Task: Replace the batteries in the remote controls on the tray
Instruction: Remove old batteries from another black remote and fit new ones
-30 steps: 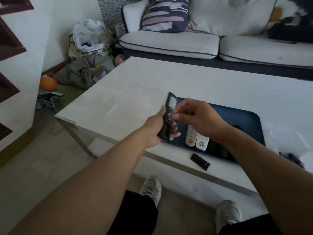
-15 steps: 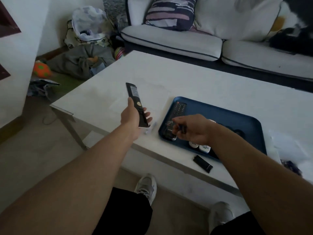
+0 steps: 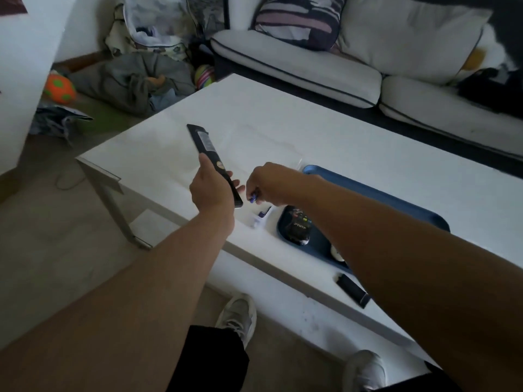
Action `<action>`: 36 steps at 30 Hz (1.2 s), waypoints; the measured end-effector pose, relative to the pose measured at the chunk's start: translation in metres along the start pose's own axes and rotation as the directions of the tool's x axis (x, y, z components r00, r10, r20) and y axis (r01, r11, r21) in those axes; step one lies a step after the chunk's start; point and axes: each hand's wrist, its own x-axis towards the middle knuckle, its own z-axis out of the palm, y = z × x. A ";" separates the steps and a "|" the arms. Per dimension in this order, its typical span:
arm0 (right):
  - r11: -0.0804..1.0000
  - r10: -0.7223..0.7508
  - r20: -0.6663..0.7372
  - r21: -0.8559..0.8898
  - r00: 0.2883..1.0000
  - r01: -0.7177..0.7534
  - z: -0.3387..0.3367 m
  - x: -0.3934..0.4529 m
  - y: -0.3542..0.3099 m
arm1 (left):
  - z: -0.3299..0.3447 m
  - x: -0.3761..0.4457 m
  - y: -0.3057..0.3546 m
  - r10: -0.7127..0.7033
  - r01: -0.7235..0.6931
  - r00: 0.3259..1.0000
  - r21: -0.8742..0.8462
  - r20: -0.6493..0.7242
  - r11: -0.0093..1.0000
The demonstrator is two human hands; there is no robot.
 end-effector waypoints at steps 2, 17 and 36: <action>0.999 -0.004 0.059 -0.039 0.998 0.007 0.003 0.008 -0.004 | 0.001 0.000 0.000 0.025 -0.024 0.999 0.055 -0.028 0.998; 0.999 0.003 -0.007 0.054 1.000 -0.003 -0.007 -0.022 0.014 | 0.006 -0.006 0.000 0.034 -0.031 0.998 0.068 -0.044 0.997; 0.793 0.396 -0.260 0.581 0.881 -0.185 0.057 -0.207 0.061 | 0.070 -0.104 -0.070 -0.379 0.088 0.810 0.547 0.447 0.833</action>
